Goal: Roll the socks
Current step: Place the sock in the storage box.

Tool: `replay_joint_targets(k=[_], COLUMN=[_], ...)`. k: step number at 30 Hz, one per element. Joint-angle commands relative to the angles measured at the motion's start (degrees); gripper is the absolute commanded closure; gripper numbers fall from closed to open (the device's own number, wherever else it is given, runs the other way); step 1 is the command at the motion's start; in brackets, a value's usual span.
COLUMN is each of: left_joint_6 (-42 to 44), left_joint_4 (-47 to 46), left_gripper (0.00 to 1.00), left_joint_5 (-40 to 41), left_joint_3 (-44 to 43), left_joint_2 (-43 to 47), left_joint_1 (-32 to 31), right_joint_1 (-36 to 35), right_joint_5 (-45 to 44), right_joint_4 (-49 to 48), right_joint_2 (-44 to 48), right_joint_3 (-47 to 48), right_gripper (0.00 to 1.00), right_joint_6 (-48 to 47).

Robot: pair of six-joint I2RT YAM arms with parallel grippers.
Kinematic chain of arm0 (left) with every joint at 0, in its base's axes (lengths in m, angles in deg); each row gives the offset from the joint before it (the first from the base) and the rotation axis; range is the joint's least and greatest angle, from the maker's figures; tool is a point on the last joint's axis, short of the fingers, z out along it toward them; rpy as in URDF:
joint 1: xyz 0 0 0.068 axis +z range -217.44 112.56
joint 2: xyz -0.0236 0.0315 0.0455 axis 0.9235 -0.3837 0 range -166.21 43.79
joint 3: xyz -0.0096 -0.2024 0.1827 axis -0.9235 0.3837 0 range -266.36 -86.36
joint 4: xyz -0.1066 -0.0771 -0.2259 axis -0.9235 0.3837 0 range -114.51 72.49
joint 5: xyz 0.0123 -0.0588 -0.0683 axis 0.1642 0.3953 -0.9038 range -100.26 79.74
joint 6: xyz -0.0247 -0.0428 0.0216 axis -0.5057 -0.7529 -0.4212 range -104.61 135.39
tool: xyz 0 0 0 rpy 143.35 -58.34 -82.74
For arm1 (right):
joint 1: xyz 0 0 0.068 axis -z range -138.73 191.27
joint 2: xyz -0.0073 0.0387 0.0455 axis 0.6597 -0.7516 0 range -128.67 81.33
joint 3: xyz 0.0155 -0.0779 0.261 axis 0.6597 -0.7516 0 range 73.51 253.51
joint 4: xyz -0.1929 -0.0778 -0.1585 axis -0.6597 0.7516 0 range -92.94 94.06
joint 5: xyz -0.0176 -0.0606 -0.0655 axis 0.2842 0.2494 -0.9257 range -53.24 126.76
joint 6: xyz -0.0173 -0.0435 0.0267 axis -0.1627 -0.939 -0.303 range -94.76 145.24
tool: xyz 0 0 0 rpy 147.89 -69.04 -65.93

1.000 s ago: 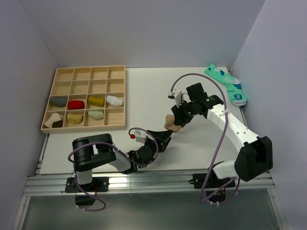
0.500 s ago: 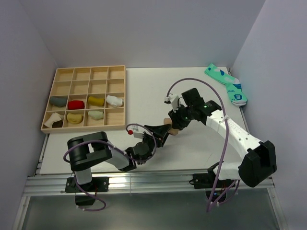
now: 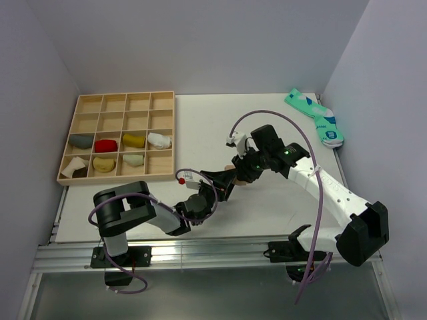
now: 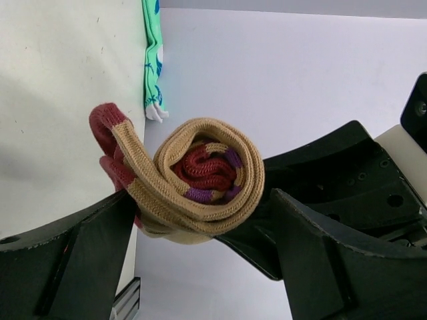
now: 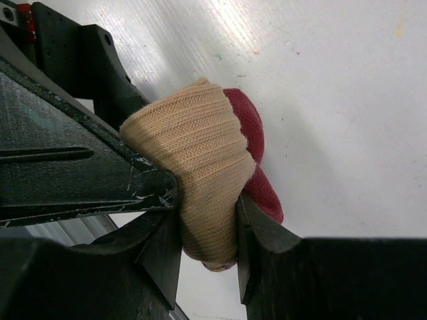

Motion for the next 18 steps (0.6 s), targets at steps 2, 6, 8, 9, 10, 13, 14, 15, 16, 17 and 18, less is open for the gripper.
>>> replay_joint_targets(k=[2,6,8,9,10,13,14,15,16,17,18], left_joint_6=[1.1,1.9,2.3,2.5,2.7,3.0,3.2,3.2,3.4,3.7,3.8], left_joint_4=[-3.1,-2.0,-1.4,-1.6,-2.2,-2.3,-2.5,-2.4,-2.5,-2.8,-2.9], left_gripper=[0.14,0.15,0.16,0.16,0.17,0.19,0.2,0.21,0.23,0.24,0.25], left_joint_5=[-1.0,-0.9,-0.8,-0.7,-0.5,-0.3,-0.3,-0.2,-0.3,-0.2,-0.1], left_joint_3=[-1.6,-1.9,-2.0,-1.8,-1.7,-1.3,-1.2,-1.2,-1.2,-1.1,-1.0], left_joint_2=[0.0,1.1,1.2,1.2,1.2,1.4,1.5,1.5,1.6,1.5,1.6], left_joint_1=[0.6,0.7,0.7,0.7,0.7,0.7,0.7,0.7,0.7,0.7,0.7], right_joint_1=[-0.9,-1.0,-1.0,-1.0,-1.0,-1.0,-1.0,-1.1,-1.0,-1.0,-1.1], right_joint_5=[4.0,6.5,7.6,7.7,8.1,8.7,9.0,9.4,9.8,10.3,10.6], right_joint_4=[0.9,1.7,1.9,2.1,2.3,2.5,2.5,2.6,2.9,3.2,3.4], right_joint_2=[1.5,1.0,0.7,0.6,0.3,-0.3,-0.5,-0.5,-0.7,-0.9,-1.0], right_joint_3=[1.6,2.1,2.4,2.4,2.5,2.7,2.7,2.6,2.5,2.5,2.5], right_gripper=[0.84,0.84,0.84,0.84,0.84,0.84,0.84,0.84,0.84,0.83,0.83], right_joint_6=[1.3,1.9,2.5,2.6,2.7,3.3,3.2,3.0,2.9,2.8,2.7])
